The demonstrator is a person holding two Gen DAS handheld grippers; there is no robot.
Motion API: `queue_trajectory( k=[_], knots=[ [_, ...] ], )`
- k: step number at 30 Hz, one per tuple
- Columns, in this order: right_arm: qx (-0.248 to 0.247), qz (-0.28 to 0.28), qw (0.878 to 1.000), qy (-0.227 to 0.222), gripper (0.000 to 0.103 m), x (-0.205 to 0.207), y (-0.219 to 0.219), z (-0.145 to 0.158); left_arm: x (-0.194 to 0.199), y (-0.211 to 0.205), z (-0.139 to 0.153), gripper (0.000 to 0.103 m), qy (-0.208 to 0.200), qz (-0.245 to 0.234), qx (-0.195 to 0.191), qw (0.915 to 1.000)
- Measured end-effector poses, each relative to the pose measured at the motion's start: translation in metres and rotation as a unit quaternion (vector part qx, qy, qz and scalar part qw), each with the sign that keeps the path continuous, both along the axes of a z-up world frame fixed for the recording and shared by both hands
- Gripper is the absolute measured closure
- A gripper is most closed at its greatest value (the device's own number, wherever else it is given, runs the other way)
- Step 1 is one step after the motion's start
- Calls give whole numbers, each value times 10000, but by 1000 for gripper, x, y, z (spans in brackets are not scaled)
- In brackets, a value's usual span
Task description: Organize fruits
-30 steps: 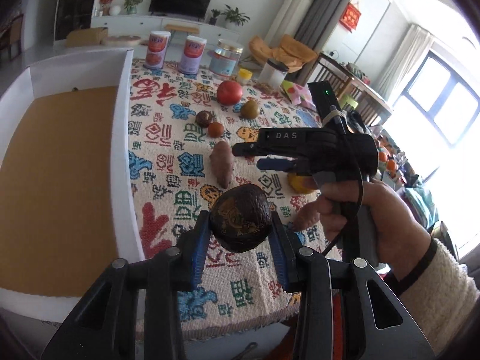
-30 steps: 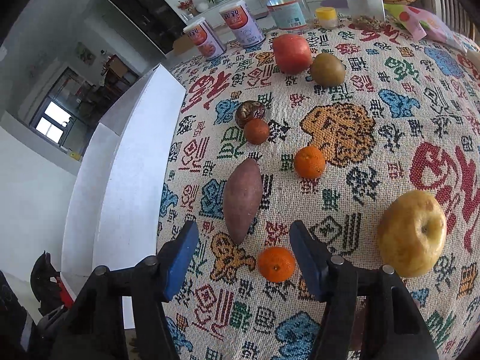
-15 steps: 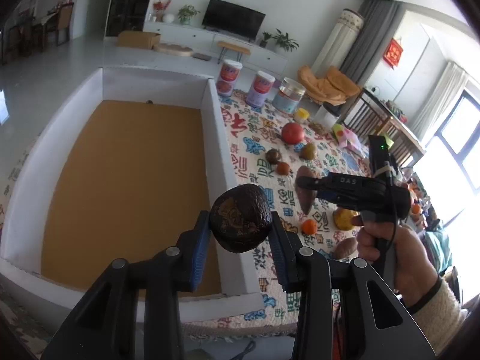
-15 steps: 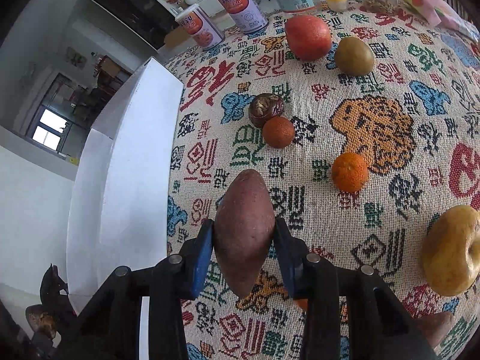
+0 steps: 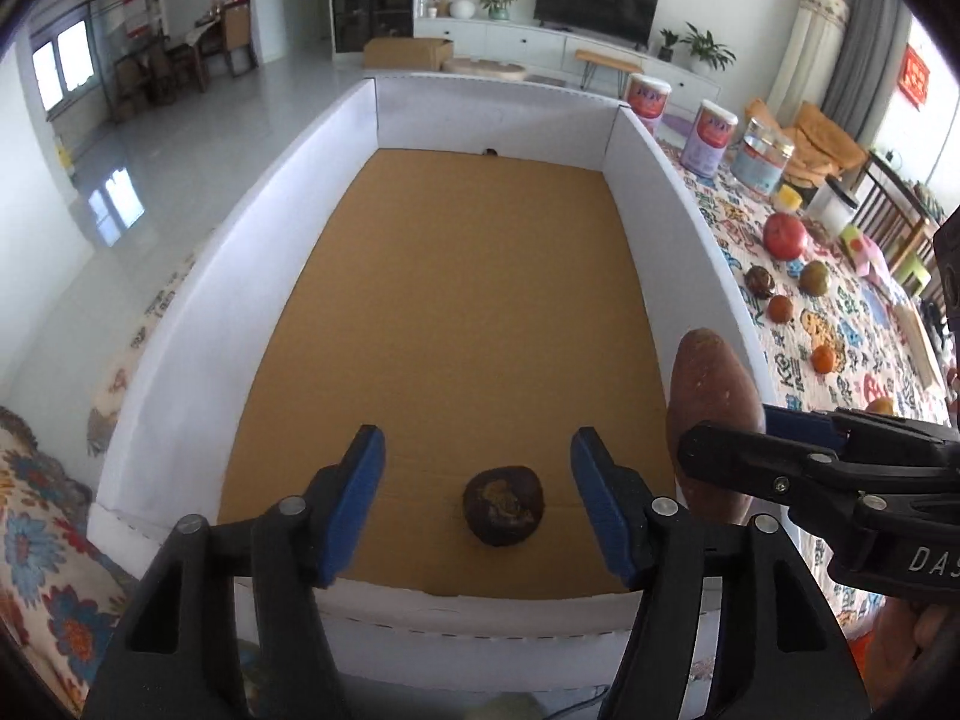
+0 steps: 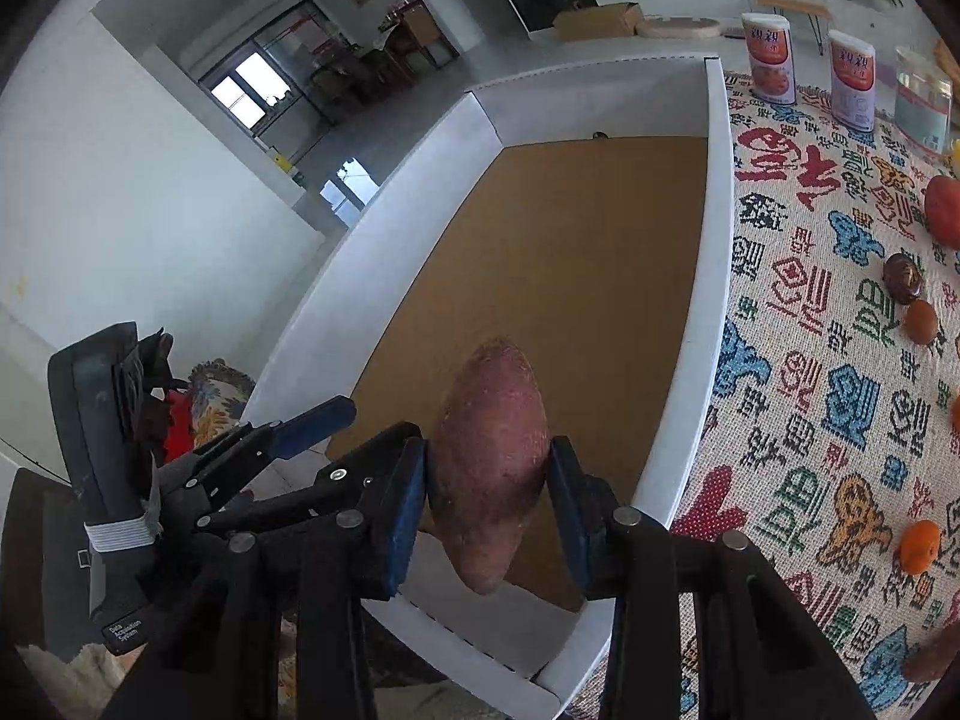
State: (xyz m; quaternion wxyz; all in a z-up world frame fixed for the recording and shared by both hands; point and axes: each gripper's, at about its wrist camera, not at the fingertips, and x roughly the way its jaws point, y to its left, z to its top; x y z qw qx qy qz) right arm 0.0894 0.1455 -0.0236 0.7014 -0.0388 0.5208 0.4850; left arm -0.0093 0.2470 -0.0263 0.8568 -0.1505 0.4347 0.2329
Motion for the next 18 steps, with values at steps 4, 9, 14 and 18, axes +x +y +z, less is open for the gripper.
queue_trajectory(
  k=[4,9,14,18],
  knots=[
    [149,-227,9996,-81,52,0,-16,-5,-1,-7,8,30,-104,26,136,9999],
    [665,-827,9923,-633,21,1,-81,28,3,-45,36,16,-668,-120,777,9947],
    [564,-1778,9730,-1362,8,-11,-185,22,37,-107,36,15,-820,-1188,1460,9787],
    [218,-2558,9561,-1415,8,-12,-259,-6,66,-136,16,15,-627,-1465,1826,9702]
  ],
)
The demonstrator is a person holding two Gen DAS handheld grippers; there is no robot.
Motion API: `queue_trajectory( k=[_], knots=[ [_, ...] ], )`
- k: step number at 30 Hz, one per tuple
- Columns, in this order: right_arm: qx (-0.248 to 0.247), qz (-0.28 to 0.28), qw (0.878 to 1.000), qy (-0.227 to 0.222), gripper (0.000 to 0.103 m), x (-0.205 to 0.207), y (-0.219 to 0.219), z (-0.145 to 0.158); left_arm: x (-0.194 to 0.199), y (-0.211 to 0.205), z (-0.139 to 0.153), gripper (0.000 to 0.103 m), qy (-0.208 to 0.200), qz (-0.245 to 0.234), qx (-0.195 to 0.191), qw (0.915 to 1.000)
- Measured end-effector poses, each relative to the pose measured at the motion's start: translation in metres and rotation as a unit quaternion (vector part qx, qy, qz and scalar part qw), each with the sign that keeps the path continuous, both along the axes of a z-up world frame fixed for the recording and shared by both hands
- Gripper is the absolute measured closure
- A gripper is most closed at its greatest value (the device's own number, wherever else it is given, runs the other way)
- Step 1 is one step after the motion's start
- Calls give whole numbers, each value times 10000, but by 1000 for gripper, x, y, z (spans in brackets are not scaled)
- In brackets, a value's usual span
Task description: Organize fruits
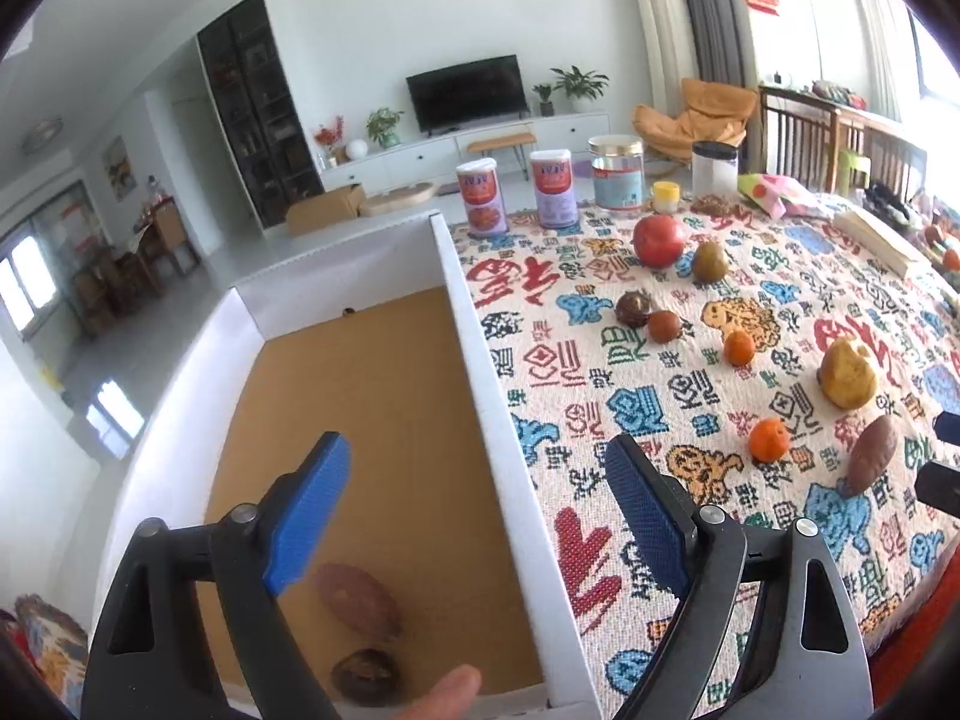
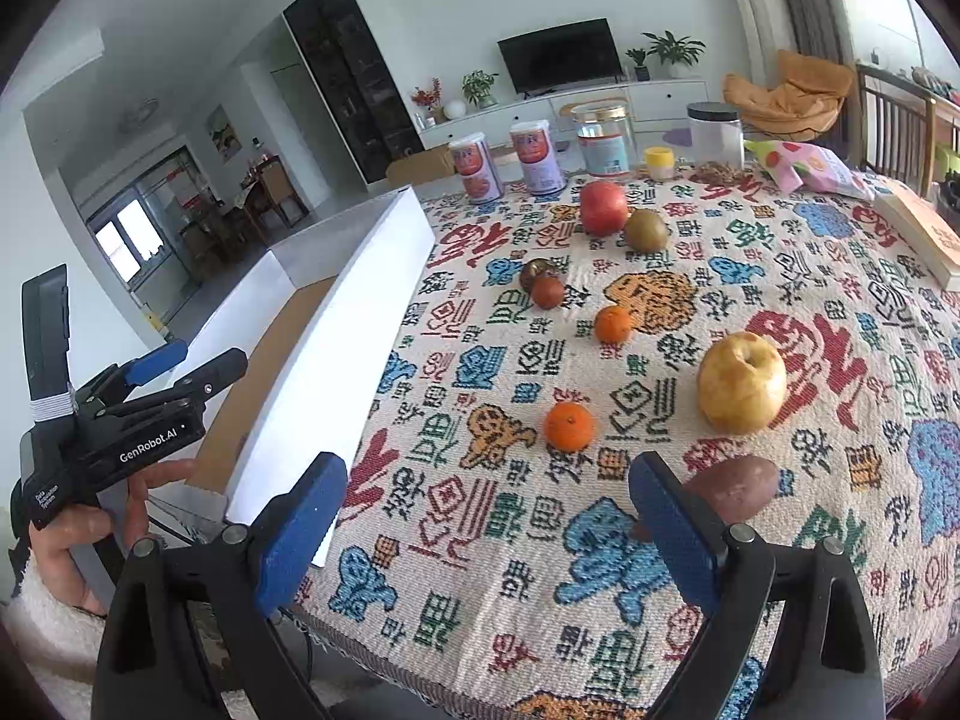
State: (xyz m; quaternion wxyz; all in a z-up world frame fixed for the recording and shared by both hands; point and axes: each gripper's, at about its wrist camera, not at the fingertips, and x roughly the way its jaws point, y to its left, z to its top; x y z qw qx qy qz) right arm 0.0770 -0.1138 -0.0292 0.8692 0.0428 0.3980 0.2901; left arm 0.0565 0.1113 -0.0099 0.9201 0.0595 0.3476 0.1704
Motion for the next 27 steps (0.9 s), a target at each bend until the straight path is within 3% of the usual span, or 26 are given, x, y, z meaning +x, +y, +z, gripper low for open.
queue_trajectory(
  k=[3,6,10,16,19,22,24,27],
  knots=[
    [-134,-527,9985,66,8,1,-42,-19,12,-12,-20,15,600,-143,20,9981],
    [-72,-893,9952,385,8,2,-71,-36,6,-20,-31,15,836,-15,585,9948],
    [14,-940,9923,801,8,8,-87,-47,-5,-15,-33,15,1079,171,638,9920],
    [-774,-542,9953,235,7,6,-81,-33,-20,-5,-37,15,1326,511,540,9884],
    [-1109,-331,9932,-114,5,1,-77,-29,-29,-6,-26,15,1050,799,500,9900],
    [-1188,-160,9926,-176,4,0,-77,-29,-36,-26,-1,14,365,1113,821,9897],
    [-1187,-80,9927,-182,4,0,-79,-29,-35,-48,16,3,-121,1002,879,9910],
    [-1174,1,9929,-211,4,0,-83,-29,-22,-85,24,2,-363,508,619,9961]
  ],
)
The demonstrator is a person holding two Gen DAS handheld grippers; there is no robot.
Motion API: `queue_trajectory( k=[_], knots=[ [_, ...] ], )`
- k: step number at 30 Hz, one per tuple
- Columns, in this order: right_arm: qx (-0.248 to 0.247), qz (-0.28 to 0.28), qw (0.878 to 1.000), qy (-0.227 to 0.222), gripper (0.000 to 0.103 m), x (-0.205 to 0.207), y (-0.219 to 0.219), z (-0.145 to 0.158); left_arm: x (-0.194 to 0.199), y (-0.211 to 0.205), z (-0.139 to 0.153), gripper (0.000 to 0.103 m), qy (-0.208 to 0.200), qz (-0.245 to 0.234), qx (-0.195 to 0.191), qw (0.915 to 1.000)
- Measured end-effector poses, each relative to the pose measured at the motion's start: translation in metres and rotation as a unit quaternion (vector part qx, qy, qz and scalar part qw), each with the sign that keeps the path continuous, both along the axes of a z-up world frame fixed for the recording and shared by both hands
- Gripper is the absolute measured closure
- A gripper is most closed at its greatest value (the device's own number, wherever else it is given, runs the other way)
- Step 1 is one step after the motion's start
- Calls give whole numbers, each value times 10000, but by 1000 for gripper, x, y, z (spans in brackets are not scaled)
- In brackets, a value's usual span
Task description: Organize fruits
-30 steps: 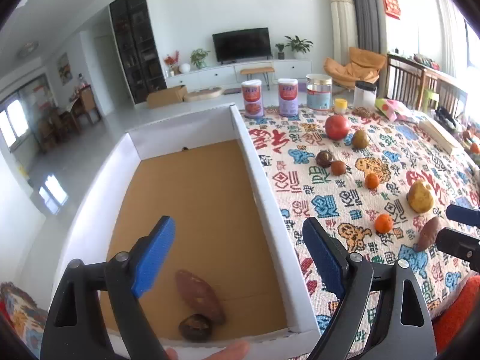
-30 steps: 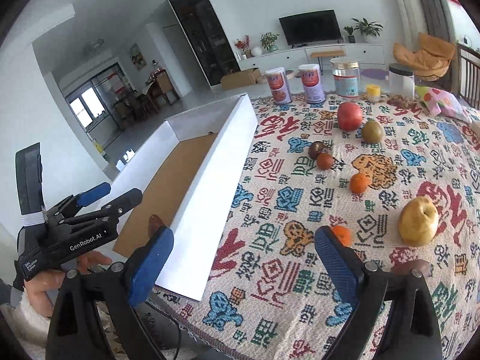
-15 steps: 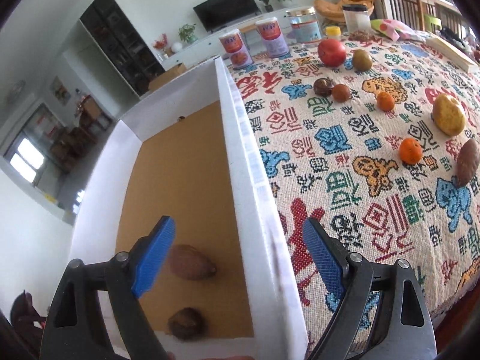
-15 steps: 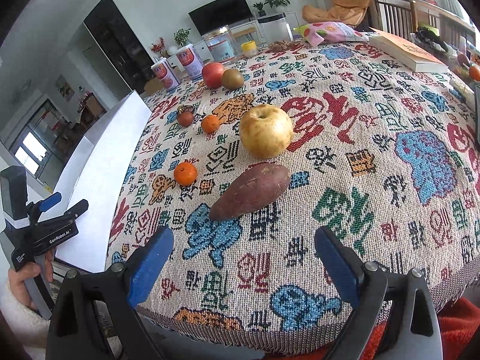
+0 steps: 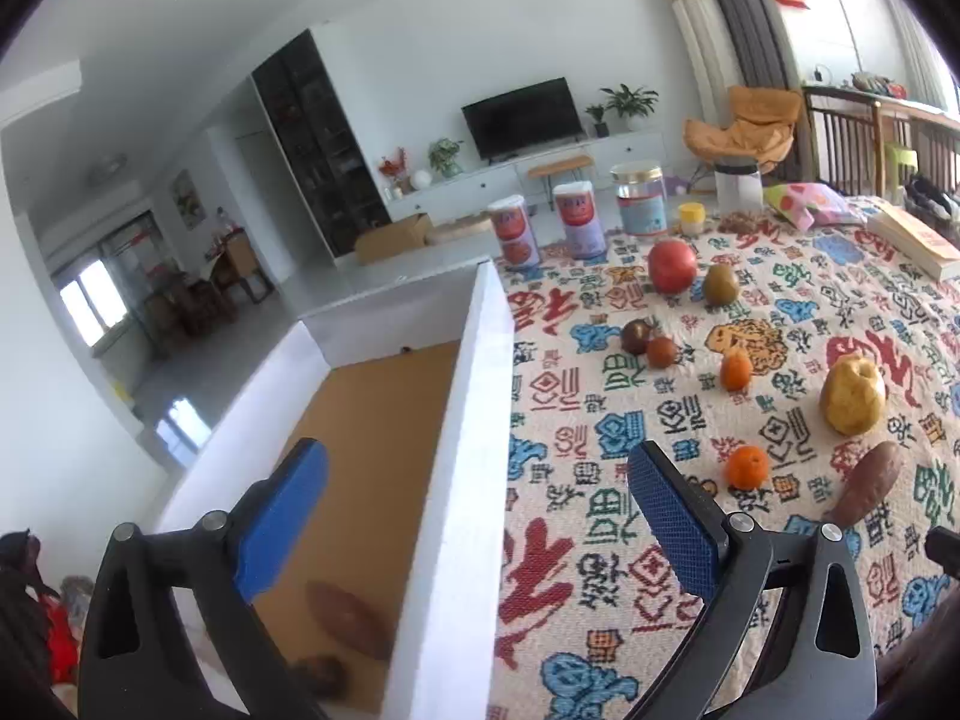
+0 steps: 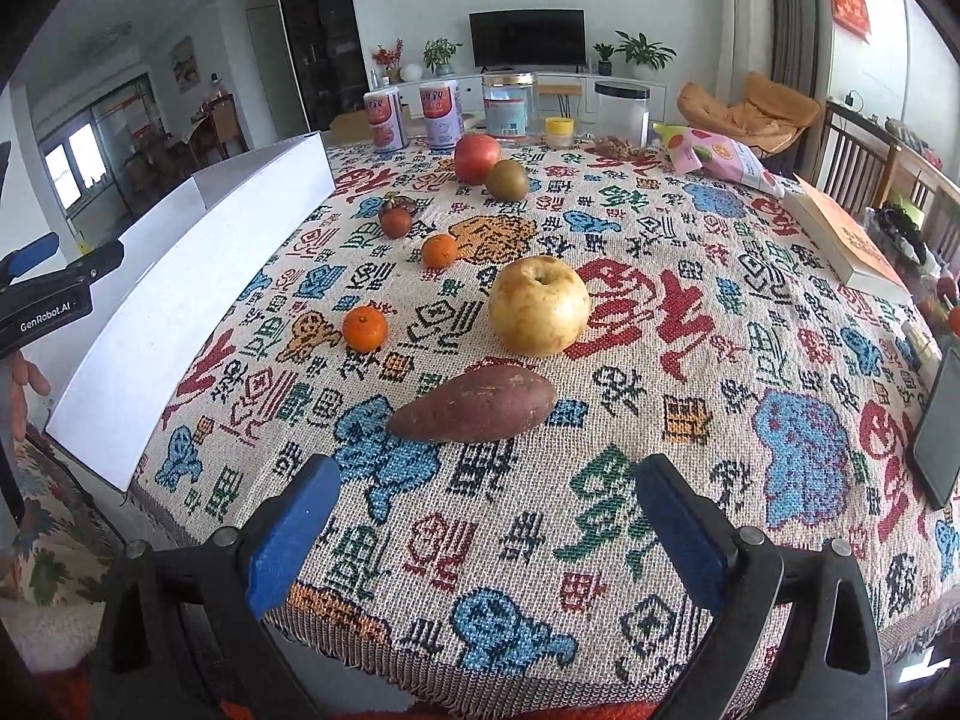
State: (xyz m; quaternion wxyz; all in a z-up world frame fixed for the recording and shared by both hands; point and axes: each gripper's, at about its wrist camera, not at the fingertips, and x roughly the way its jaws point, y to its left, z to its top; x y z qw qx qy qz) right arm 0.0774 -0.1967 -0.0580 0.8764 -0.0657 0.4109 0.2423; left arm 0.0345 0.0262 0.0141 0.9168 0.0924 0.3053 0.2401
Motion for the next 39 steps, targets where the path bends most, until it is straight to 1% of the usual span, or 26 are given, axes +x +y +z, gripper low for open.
queue_trajectory(
  k=[2,4,6,7,9,11,13,15,18,19,20,21,22,25,27,32,39],
  knots=[
    [60,41,9999,109,4,2,-4,-3,15,-23,-6,2,208,-357,-185,9990],
    [125,39,9995,274,4,5,-9,-7,30,-44,-20,2,494,-674,-400,9957],
    [177,6,9992,349,4,7,-14,-8,43,-58,-34,2,701,-827,-571,9925],
    [204,-4,9991,359,4,8,-16,-7,50,-64,-42,2,807,-831,-683,9909],
    [217,-9,9991,352,4,7,-18,-7,60,-63,-55,2,983,-760,-1043,9868],
    [182,-2,9992,353,4,6,-19,-7,68,-57,-73,2,1144,-602,-1484,9804],
    [148,23,9991,395,4,6,-18,-9,74,-47,-92,2,1198,-437,-1851,9744],
    [114,45,9990,421,4,7,-18,-11,77,-41,-111,2,1287,-262,-2106,9687],
    [83,99,9991,415,4,6,-16,-11,78,-32,-134,3,1441,-67,-2424,9594],
    [64,120,9991,409,4,5,-15,-11,77,-31,-136,3,1367,-39,-2428,9604],
    [44,138,9991,410,4,5,-14,-12,73,-32,-134,2,1214,-65,-2319,9651],
    [26,144,9990,423,4,6,-14,-13,72,-33,-134,2,1174,-123,-2292,9662],
    [16,139,9989,443,4,6,-14,-14,72,-33,-135,2,1207,-188,-2320,9650],
    [18,121,9988,482,4,8,-14,-15,70,-34,-137,2,1172,-410,-2227,9669],
    [-4,133,9987,495,4,9,-13,-16,70,-32,-138,1,1147,-506,-2264,9659],
    [-50,161,9985,530,4,9,-11,-19,68,-28,-137,1,1026,-556,-2464,9621],
    [-19,162,9982,574,4,10,-13,-20,69,-28,-137,1,1012,-596,-2472,9618]
  ],
)
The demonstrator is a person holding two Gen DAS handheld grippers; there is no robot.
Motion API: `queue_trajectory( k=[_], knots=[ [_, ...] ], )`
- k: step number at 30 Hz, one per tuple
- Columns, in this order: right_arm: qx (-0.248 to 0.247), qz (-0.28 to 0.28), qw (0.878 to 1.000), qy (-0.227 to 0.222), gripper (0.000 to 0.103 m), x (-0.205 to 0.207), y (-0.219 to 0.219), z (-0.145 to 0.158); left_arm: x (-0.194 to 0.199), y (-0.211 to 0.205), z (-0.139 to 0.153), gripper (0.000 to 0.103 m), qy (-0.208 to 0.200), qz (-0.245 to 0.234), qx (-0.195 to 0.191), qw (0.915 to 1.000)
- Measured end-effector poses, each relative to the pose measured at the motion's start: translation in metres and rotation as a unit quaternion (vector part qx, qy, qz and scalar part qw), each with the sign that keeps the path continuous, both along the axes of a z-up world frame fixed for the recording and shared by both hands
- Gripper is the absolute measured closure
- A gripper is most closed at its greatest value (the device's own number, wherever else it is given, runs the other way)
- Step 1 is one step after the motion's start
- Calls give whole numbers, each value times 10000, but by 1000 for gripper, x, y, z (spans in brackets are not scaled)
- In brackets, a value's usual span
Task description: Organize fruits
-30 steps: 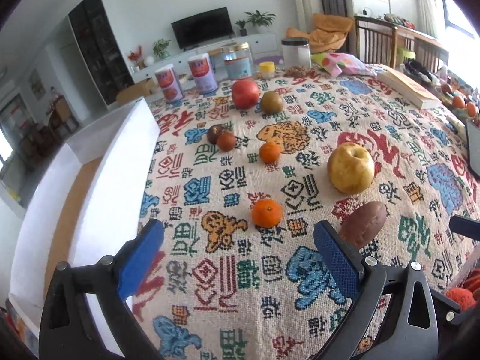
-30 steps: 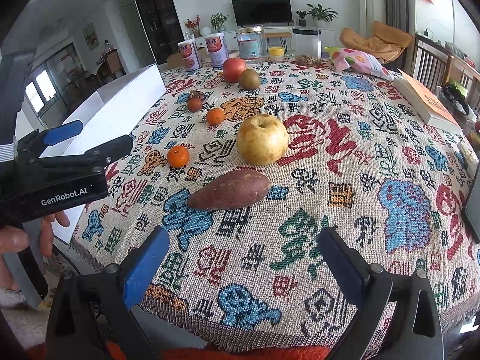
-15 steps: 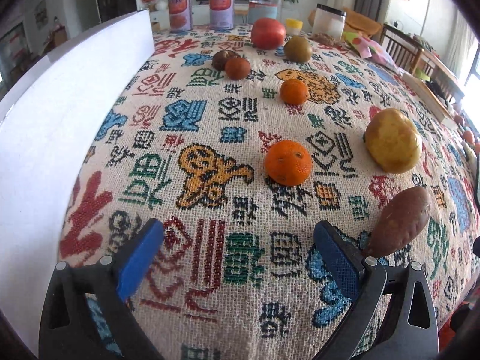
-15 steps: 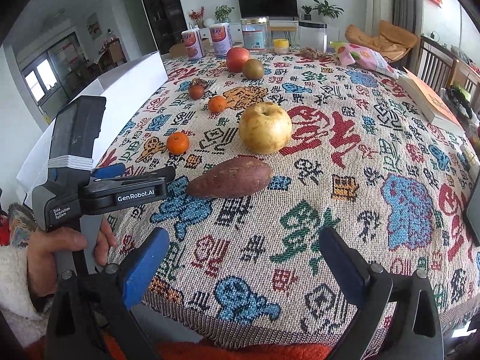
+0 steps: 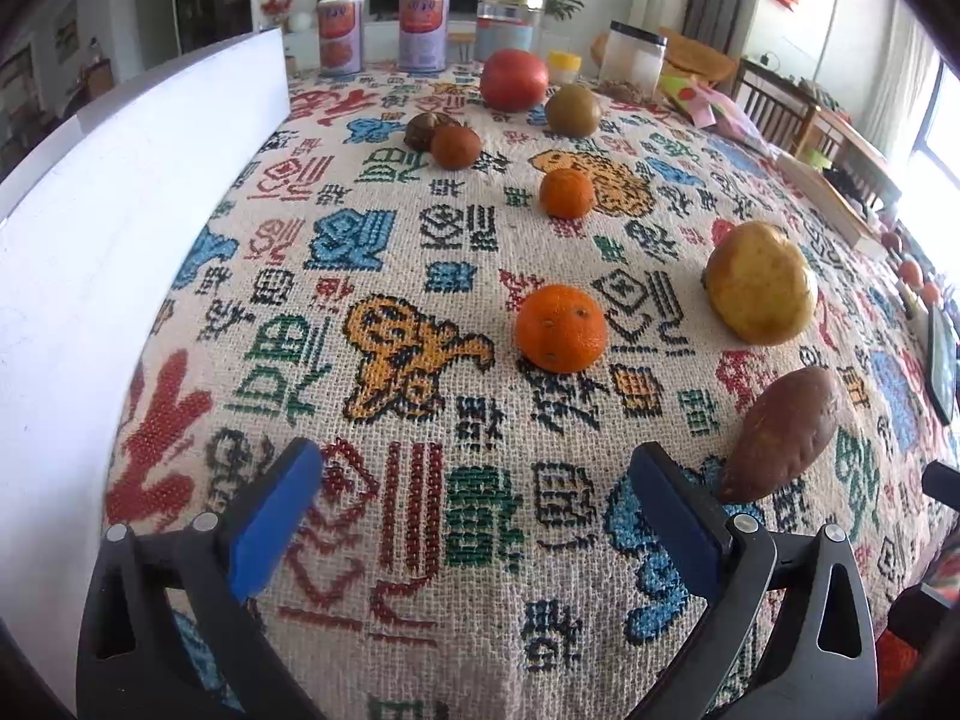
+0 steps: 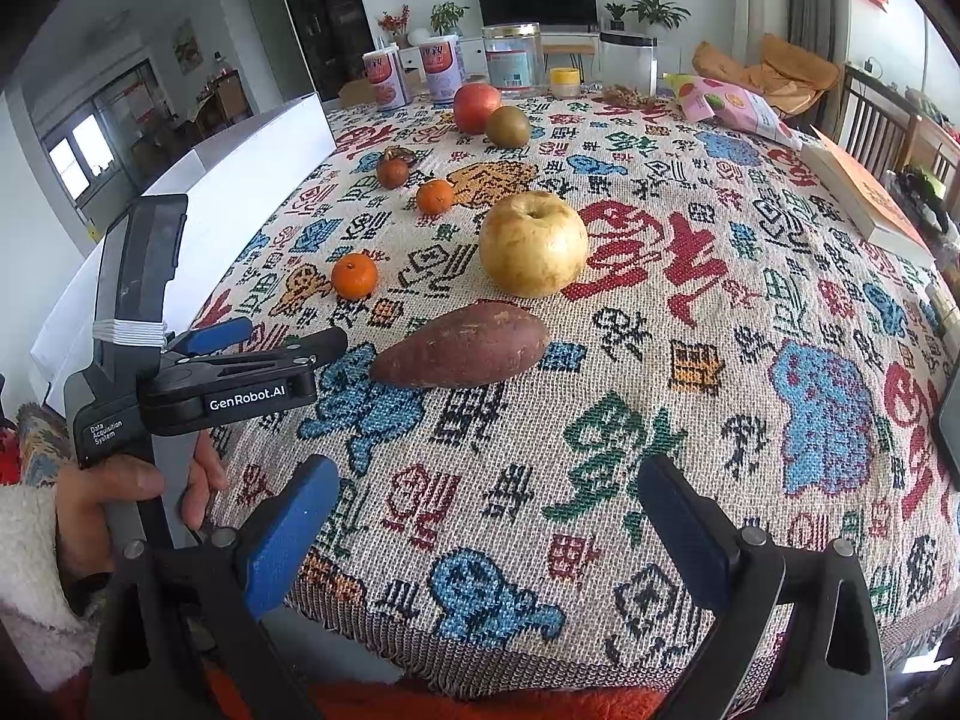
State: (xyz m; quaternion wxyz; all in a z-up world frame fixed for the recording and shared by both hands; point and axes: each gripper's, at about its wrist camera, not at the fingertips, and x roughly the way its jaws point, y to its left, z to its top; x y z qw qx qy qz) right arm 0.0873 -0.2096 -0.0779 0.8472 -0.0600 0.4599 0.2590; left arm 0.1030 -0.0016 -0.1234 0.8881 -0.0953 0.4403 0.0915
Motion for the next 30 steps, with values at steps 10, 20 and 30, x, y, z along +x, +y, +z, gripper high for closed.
queue_trajectory(
  k=[10,20,30],
  knots=[
    [14,-5,10000,19,4,0,-1,-1,0,4,1,1,-59,-12,-135,9999],
    [-1,4,10000,34,4,0,0,-2,0,4,1,1,-83,-27,-146,9999],
    [-9,8,10000,34,4,1,0,-3,1,4,1,1,-105,-43,-156,9998]
  ],
)
